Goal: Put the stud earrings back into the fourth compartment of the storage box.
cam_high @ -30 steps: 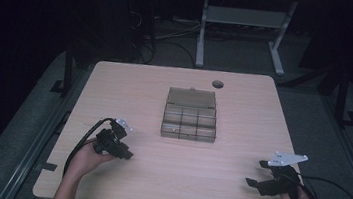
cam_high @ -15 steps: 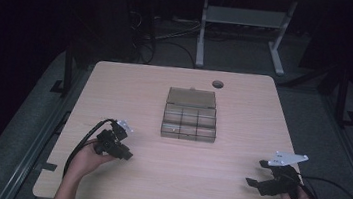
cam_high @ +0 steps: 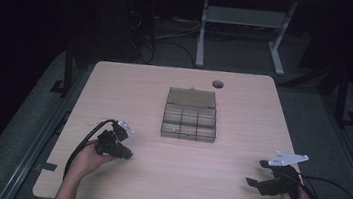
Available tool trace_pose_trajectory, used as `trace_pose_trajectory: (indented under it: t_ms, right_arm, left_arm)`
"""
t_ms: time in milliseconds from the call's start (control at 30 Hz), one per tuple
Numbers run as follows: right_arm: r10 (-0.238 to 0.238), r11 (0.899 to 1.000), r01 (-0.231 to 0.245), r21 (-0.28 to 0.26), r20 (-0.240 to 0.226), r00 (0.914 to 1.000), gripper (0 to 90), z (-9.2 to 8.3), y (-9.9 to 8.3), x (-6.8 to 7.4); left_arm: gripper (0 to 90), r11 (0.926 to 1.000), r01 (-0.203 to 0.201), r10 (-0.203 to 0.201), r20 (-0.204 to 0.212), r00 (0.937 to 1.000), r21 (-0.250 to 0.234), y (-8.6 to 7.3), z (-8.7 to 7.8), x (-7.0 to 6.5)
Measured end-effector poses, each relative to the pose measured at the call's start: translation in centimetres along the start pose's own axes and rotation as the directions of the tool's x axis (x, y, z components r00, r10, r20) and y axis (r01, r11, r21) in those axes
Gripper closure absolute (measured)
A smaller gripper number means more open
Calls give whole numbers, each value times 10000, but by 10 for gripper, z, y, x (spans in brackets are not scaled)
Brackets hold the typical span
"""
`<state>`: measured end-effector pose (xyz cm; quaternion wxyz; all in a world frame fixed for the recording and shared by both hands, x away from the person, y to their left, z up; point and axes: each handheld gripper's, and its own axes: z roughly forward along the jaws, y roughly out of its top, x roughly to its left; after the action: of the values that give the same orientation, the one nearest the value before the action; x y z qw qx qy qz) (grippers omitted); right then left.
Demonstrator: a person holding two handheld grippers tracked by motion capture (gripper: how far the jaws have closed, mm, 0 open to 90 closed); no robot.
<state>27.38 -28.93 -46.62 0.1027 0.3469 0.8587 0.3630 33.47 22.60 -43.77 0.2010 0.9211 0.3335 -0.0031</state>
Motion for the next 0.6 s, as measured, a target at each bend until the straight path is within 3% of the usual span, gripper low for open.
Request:
trace_pose_trajectory:
  t_ms: [600]
  right_arm:
    - [-4,10000,4,-9,10,10000,139,0,0,0]
  left_arm:
    - [847,9999,130,-130,184,9997,-45,-1,-1,1]
